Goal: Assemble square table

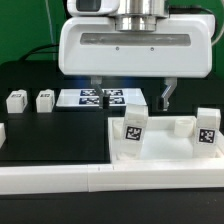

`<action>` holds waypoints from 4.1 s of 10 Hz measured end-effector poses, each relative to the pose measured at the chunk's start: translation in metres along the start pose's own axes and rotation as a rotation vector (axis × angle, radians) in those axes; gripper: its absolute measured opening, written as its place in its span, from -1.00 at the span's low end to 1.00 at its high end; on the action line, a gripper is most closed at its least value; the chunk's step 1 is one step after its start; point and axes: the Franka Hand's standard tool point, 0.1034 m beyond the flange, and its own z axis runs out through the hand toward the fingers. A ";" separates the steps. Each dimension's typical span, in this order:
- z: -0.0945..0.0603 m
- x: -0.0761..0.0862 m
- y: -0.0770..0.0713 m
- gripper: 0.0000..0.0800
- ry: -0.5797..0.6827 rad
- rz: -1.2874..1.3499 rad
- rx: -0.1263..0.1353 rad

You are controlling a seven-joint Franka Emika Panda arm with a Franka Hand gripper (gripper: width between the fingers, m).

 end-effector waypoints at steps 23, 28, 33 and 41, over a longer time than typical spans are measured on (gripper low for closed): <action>0.019 0.003 0.001 -0.27 -0.145 1.507 0.028; 0.016 0.005 -0.007 0.37 -0.161 1.166 -0.003; 0.017 0.004 -0.005 0.62 -0.148 0.713 0.008; 0.023 0.005 -0.004 0.06 -0.083 0.264 -0.017</action>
Offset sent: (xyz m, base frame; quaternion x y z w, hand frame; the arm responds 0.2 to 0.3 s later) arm 0.0182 -0.0067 -0.0085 0.0236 -0.0054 -0.0025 0.9997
